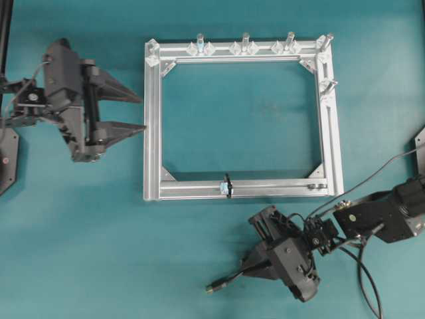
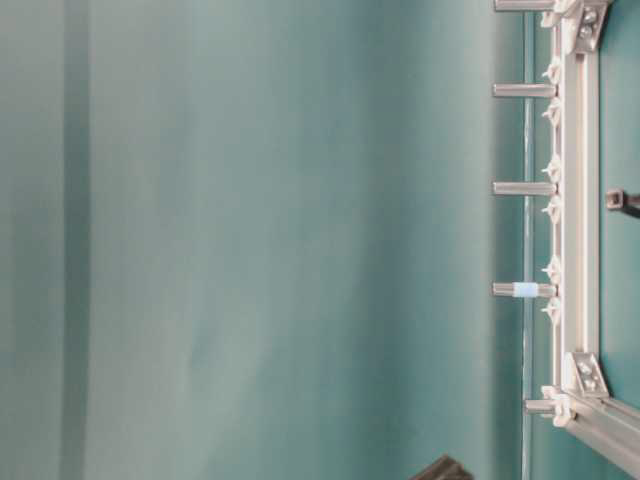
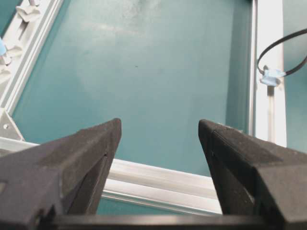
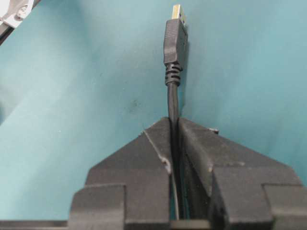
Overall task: Insert the wire through the string loop located in the center.
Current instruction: 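Lift the cable and move the right gripper toward the frame's bottom rail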
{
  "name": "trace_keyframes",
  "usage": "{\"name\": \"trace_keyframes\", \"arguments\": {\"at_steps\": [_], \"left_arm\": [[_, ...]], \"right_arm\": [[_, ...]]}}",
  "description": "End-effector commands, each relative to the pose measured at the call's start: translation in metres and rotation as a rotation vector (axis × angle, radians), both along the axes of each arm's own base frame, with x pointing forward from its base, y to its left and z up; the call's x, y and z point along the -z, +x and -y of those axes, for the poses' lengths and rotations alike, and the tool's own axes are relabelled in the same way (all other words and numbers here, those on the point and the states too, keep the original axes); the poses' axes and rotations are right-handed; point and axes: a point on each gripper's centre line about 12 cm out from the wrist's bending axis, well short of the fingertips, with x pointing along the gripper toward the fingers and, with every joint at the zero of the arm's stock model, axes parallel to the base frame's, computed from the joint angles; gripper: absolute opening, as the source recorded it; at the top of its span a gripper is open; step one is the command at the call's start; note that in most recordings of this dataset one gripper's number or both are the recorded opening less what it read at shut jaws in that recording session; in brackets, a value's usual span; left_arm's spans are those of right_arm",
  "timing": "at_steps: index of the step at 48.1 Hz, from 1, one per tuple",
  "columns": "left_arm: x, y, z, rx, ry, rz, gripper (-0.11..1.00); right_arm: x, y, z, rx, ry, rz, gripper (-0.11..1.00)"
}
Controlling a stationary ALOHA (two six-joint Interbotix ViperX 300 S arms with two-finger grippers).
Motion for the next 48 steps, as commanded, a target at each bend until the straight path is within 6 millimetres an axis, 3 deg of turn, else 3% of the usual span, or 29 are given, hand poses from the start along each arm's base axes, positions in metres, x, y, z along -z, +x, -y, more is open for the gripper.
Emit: {"name": "trace_keyframes", "arguments": {"at_steps": [1,17,24,48], "left_arm": [[-0.01,-0.004,0.0,-0.005,0.002,0.042,0.76],[-0.007,-0.01,0.001,-0.006,0.0,0.039,0.76],[-0.007,-0.01,0.001,-0.005,0.001,0.037,0.76],[-0.005,-0.011,0.001,-0.005,0.001,0.033,0.76]], "right_arm": [[-0.004,0.003,0.004,0.016,-0.001,-0.003,0.08],[-0.007,0.001,0.005,0.023,0.0,-0.015,0.08],[-0.018,-0.004,0.008,0.028,-0.006,-0.022,0.08],[-0.08,-0.065,0.034,0.116,0.044,-0.068,0.08]]}}
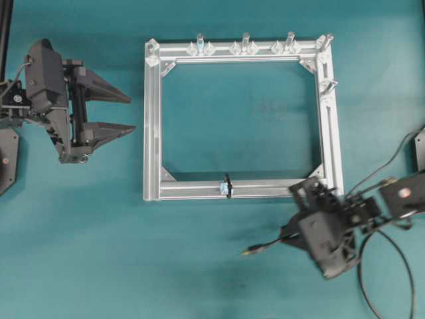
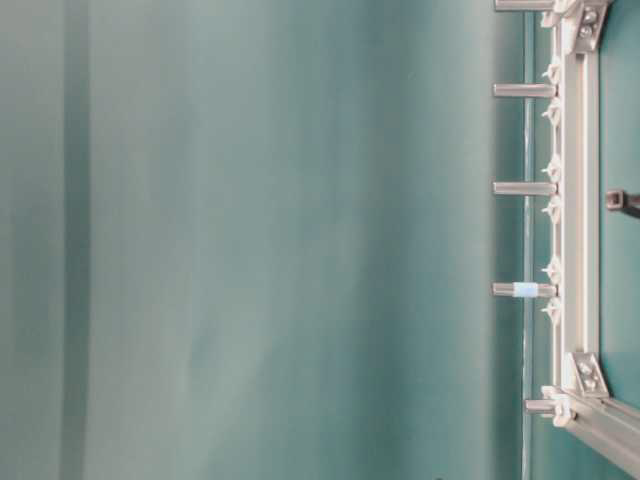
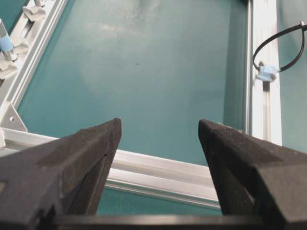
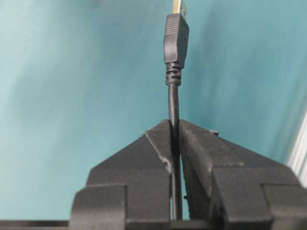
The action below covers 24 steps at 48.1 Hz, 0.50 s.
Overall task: Insert the wire through the string loop located in the center.
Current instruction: 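Lift the cable and move the right gripper toward the frame's bottom rail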
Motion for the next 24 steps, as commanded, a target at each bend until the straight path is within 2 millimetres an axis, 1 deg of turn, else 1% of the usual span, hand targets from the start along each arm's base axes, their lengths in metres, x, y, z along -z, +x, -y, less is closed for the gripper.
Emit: {"name": "trace_keyframes", "arguments": {"at_steps": [1,7,11,24], "left_arm": [[-0.003,0.001,-0.001,-0.007,-0.003,0.014,0.76],[-0.004,0.001,-0.001,-0.007,-0.003,0.016,0.76],[-0.004,0.001,-0.001,-0.007,-0.003,0.015,0.76],[-0.004,0.001,-0.001,-0.004,-0.003,0.016,0.76]], "right_arm": [[-0.018,-0.009,0.003,0.016,0.032,0.035,0.08],[-0.022,-0.023,0.009,0.033,0.052,0.037,0.08],[-0.026,-0.028,0.011,0.035,0.057,0.045,0.08],[-0.032,-0.033,0.021,0.065,0.046,0.029,0.08]]}}
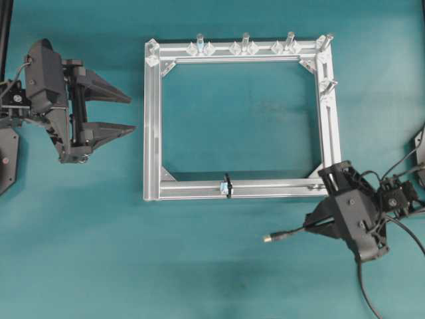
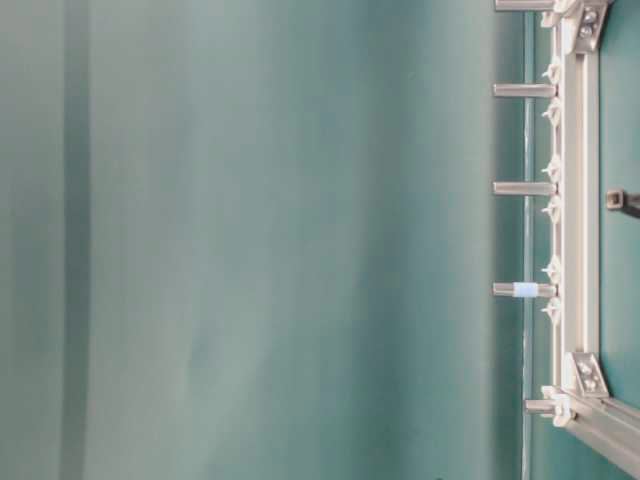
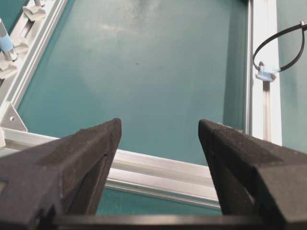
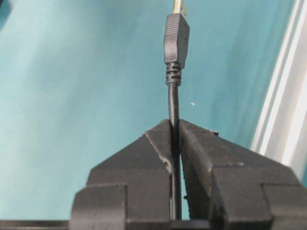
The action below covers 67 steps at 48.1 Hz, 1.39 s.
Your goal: Insert the wire through the string loop located in the center.
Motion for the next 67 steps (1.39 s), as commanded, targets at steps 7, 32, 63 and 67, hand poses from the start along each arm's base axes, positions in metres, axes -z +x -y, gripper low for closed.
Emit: {"name": "trace_keyframes", "arguments": {"at_steps": [7,32,63,67], "left_arm": [[-0.004,0.001,0.0,-0.003,-0.003,0.016,0.76],[-0.004,0.001,0.0,-0.001,-0.003,0.015,0.76],[-0.005,0.002,0.0,-0.002,-0.002,0.017,0.76],[-0.005,0.002,0.0,-0.001,-0.002,0.021,0.76]], "right_arm": [[-0.012,0.005,0.011,0.044,0.013,0.031,0.08],[-0.008,0.012,0.059,0.262,0.057,0.005,0.08],[-0.008,0.012,0.06,0.292,0.085,-0.004,0.08],[-0.008,0.012,0.06,0.292,0.084,-0.005,0.08]]}}
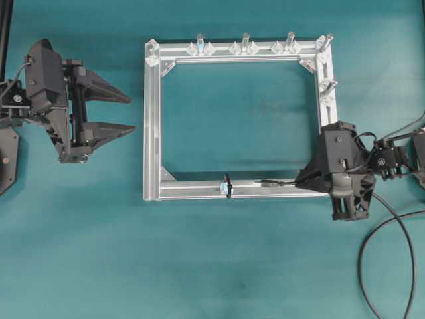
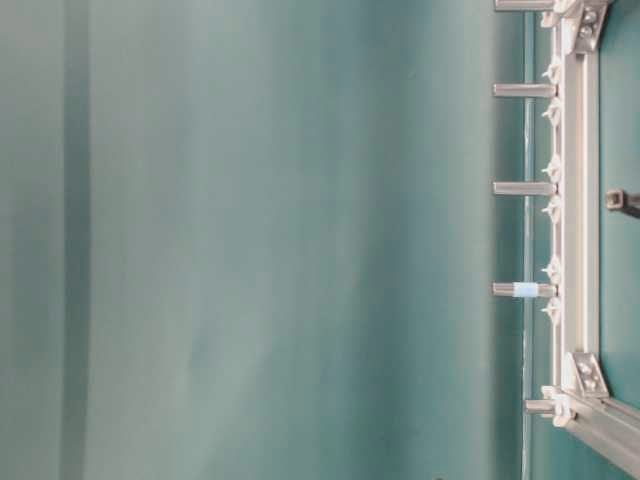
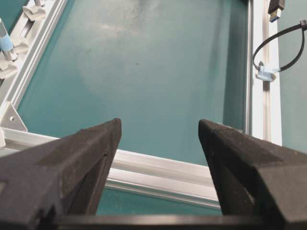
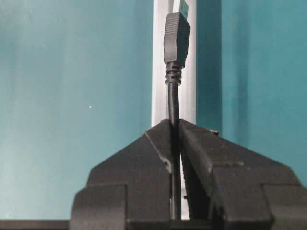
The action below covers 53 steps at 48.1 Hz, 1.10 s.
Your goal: Insert the wire through the string loop located in the center.
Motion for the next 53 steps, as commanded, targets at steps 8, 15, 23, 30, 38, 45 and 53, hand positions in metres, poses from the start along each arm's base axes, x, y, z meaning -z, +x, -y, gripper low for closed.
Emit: {"name": "trace_keyframes", "arguments": {"at_steps": [8,15,23,30,38,45,53], "left_arm": [[-0.006,0.002,0.0,0.0,-0.001,0.022,0.76],[-0.005,0.002,0.0,0.0,-0.001,0.02,0.76],[-0.005,0.002,0.0,-0.003,-0.002,0.021,0.76],[-0.005,0.002,0.0,-0.001,-0.002,0.021,0.76],[-0.004,0.003,0.0,0.0,-0.002,0.017,0.76],[-0.005,0.003,0.0,-0.001,-0.003,0.018,0.76],[-0.005,0.003,0.0,-0.001,-0.003,0.019,0.76]], "right_arm": [[-0.006,0.002,0.0,0.001,0.005,0.024,0.08],[-0.006,0.002,0.0,0.0,0.004,0.024,0.08],[-0.007,0.002,0.0,0.001,0.005,0.024,0.08],[-0.007,0.003,0.0,0.001,0.004,0.027,0.08],[-0.009,0.004,-0.001,0.0,0.005,0.033,0.08],[-0.01,0.009,-0.001,-0.001,0.005,0.038,0.08],[-0.01,0.018,-0.003,-0.002,0.003,0.035,0.08]]}}
